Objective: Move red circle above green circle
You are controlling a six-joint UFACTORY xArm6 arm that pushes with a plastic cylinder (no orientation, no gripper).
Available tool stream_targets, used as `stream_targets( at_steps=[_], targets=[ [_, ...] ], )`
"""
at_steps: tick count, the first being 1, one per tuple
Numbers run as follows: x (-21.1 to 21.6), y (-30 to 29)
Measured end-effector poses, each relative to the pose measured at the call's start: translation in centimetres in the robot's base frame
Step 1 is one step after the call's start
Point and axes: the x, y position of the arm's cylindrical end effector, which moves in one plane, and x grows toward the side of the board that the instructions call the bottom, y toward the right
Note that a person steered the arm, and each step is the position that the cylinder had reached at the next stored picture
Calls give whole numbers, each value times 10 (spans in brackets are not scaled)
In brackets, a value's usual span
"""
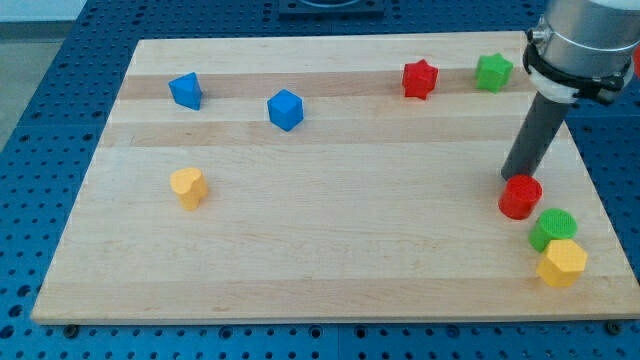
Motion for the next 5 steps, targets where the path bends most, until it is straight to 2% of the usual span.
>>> stream_targets(
  at_steps=[3,5],
  targets=[
    [-7,-52],
    [33,-43]
  ],
)
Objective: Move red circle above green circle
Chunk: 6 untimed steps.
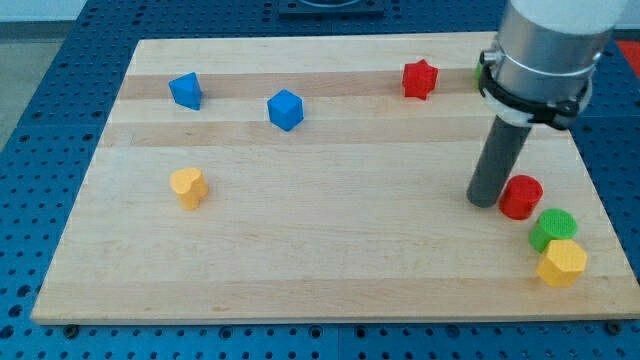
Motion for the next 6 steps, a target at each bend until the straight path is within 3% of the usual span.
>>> stream_targets(
  at_steps=[2,4,6],
  targets=[
    [1,25],
    [-54,36],
    [-40,45]
  ],
)
